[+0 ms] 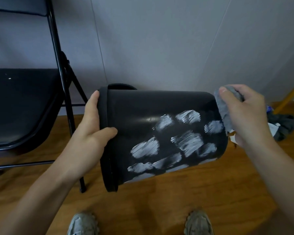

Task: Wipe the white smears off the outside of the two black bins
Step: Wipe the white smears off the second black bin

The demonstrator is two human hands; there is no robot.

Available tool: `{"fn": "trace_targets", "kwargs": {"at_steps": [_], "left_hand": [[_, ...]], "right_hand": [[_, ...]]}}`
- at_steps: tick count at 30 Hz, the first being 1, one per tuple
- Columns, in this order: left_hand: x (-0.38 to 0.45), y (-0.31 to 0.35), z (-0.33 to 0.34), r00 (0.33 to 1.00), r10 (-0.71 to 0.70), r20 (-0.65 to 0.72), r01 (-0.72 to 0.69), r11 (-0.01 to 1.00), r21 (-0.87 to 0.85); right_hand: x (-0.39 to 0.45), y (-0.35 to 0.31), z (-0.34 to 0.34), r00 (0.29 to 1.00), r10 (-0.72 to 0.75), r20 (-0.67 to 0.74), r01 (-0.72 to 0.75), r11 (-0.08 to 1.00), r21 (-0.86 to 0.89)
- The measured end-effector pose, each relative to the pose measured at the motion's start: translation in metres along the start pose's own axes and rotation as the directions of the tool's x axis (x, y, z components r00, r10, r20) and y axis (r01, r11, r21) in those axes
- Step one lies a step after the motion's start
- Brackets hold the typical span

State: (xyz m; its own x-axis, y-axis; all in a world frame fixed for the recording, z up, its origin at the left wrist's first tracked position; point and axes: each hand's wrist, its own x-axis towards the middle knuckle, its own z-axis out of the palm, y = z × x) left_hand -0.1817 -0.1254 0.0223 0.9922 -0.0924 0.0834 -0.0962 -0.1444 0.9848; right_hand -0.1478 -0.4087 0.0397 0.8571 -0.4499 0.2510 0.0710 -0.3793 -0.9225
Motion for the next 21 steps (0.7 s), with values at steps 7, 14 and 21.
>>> {"fn": "trace_targets", "kwargs": {"at_steps": [7, 14, 21], "left_hand": [[0.002, 0.017, -0.003, 0.923, 0.067, -0.379, -0.116, 0.987, -0.107], [0.004, 0.019, 0.003, 0.912, 0.182, -0.369, -0.145, 0.981, 0.125], [0.011, 0.013, 0.006, 0.98, 0.007, -0.201, -0.025, 0.996, -0.088]], "right_hand": [[-0.011, -0.006, 0.008, 0.999, -0.036, 0.025, 0.034, 0.997, 0.071], [-0.007, -0.006, 0.012, 1.0, 0.013, -0.006, -0.012, 0.991, 0.132], [0.004, -0.006, 0.007, 0.998, 0.056, -0.016, -0.054, 0.994, 0.098]]}}
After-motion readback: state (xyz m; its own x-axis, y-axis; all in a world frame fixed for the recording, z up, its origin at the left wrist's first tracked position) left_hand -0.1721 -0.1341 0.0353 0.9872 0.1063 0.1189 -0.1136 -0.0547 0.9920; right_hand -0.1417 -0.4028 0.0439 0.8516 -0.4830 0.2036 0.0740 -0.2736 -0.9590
